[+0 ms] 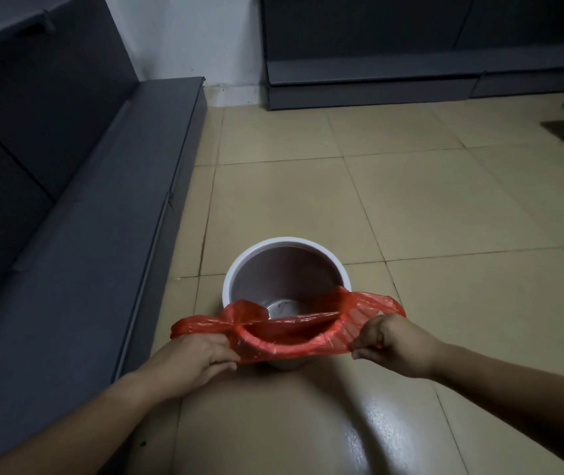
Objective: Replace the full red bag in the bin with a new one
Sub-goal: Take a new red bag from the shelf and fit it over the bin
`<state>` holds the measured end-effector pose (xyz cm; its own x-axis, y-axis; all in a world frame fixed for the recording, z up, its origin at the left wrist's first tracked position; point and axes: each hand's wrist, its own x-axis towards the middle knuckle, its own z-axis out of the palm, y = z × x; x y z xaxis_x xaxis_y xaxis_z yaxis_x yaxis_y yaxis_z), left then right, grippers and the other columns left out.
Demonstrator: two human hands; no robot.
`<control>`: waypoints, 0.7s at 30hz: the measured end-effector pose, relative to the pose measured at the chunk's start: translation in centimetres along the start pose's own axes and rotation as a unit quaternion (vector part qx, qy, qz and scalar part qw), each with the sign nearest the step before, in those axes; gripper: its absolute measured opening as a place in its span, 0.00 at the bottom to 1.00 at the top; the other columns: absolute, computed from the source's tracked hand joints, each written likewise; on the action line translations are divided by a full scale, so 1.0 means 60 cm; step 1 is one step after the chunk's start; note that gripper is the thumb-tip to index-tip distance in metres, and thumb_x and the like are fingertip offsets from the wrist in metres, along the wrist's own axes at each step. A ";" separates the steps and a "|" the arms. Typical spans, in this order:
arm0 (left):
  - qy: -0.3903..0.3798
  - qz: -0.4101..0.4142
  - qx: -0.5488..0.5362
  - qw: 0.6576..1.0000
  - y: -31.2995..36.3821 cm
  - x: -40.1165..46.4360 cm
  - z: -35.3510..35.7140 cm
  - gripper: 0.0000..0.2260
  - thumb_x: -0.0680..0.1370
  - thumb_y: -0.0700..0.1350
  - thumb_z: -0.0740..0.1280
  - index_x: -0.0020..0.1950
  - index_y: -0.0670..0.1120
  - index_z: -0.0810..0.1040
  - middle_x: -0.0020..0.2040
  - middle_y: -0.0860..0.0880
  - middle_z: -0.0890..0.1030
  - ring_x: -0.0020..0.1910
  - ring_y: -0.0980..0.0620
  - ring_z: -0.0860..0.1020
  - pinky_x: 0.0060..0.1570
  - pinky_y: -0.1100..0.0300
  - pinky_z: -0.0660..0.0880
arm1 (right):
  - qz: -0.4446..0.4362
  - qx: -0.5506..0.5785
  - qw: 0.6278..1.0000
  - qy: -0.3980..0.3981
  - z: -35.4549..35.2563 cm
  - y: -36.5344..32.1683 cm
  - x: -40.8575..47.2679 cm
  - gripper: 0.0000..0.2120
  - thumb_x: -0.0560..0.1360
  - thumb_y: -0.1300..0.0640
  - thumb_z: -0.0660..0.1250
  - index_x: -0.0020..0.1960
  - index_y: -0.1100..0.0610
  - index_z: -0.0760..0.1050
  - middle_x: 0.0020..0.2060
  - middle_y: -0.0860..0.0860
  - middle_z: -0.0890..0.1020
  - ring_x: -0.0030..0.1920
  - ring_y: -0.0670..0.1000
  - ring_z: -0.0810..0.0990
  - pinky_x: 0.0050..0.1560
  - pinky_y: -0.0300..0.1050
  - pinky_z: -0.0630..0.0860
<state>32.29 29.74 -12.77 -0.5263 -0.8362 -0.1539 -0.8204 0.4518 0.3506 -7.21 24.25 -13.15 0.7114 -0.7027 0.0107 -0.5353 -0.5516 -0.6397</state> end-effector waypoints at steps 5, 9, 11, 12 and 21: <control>-0.030 -0.019 -0.003 0.999 -0.009 0.011 0.012 0.13 0.79 0.58 0.62 0.60 0.58 0.82 0.55 0.62 0.83 0.54 0.64 0.78 0.55 0.65 0.74 | 0.031 0.042 0.999 0.003 0.014 0.016 0.016 0.06 0.73 0.54 0.76 0.40 0.55 0.85 0.34 0.32 0.84 0.38 0.31 0.81 0.41 0.23 0.72; -0.030 -0.039 -0.026 0.998 -0.018 0.026 0.013 0.11 0.79 0.55 0.65 0.58 0.58 0.83 0.56 0.63 0.82 0.55 0.66 0.77 0.57 0.67 0.72 | 0.030 0.042 0.999 0.003 0.015 0.027 0.041 0.05 0.70 0.64 0.78 0.37 0.58 0.85 0.32 0.23 0.79 0.39 0.27 0.79 0.43 0.20 0.69; -0.028 -0.049 -0.041 0.998 -0.019 0.032 0.012 0.10 0.78 0.54 0.66 0.57 0.58 0.83 0.56 0.63 0.83 0.55 0.67 0.77 0.58 0.66 0.73 | 0.031 0.039 0.999 -0.001 0.015 0.031 0.049 0.05 0.70 0.65 0.78 0.37 0.58 0.85 0.33 0.23 0.79 0.39 0.28 0.80 0.43 0.20 0.69; -0.024 -0.055 -0.053 0.997 -0.018 0.034 0.012 0.10 0.78 0.53 0.66 0.57 0.58 0.83 0.55 0.63 0.83 0.55 0.67 0.77 0.59 0.67 0.73 | 0.033 0.036 0.999 -0.004 0.016 0.035 0.051 0.05 0.70 0.65 0.78 0.37 0.58 0.86 0.33 0.23 0.80 0.40 0.28 0.80 0.43 0.20 0.70; 0.028 -0.148 -0.254 0.956 -0.016 0.008 0.016 0.14 0.72 0.46 0.75 0.56 0.57 0.84 0.54 0.62 0.83 0.55 0.67 0.79 0.58 0.67 0.75 | 0.083 0.043 0.996 0.009 0.008 0.017 0.031 0.03 0.71 0.60 0.78 0.44 0.54 0.88 0.33 0.25 0.81 0.39 0.32 0.81 0.41 0.22 0.71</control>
<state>32.60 29.18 -14.07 -0.2637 -0.9257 -0.2711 -0.7100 -0.0039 0.7042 -6.21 22.61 -14.14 0.6086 -0.7887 -0.0873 -0.6030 -0.3882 -0.6969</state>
